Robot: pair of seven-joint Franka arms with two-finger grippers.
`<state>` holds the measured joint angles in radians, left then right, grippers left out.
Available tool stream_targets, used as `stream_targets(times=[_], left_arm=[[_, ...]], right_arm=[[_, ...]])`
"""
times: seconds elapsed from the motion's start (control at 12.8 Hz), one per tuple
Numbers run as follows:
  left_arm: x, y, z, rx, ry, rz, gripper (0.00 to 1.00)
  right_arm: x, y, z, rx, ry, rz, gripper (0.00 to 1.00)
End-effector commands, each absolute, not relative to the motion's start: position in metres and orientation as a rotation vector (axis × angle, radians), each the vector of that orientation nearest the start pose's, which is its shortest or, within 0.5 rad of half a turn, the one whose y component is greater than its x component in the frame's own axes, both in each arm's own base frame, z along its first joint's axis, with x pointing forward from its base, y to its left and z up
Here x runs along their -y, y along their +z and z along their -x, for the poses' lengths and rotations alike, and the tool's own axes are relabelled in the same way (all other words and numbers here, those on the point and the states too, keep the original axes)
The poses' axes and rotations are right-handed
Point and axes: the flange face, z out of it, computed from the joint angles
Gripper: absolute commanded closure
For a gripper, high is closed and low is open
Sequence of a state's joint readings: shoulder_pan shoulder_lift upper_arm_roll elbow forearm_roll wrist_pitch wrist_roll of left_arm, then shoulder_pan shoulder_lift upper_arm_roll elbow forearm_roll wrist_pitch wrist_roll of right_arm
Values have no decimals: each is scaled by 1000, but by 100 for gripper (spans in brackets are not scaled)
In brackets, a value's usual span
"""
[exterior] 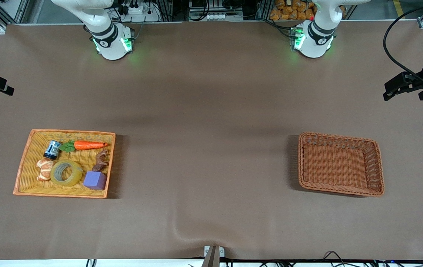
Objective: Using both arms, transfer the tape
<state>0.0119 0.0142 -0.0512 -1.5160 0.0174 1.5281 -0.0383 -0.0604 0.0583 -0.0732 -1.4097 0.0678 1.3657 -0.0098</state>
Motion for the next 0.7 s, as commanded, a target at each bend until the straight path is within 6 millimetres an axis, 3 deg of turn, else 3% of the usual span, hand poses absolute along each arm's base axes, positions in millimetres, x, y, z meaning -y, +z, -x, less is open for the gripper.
stream_targets(times=[0.0, 0.62], left_arm=[[18, 643, -555, -35, -9, 3106, 0], [18, 636, -559, -36, 13, 3108, 0]], right_arm=[[61, 653, -542, -173, 146, 3049, 0], [62, 652, -543, -172, 142, 3054, 0]])
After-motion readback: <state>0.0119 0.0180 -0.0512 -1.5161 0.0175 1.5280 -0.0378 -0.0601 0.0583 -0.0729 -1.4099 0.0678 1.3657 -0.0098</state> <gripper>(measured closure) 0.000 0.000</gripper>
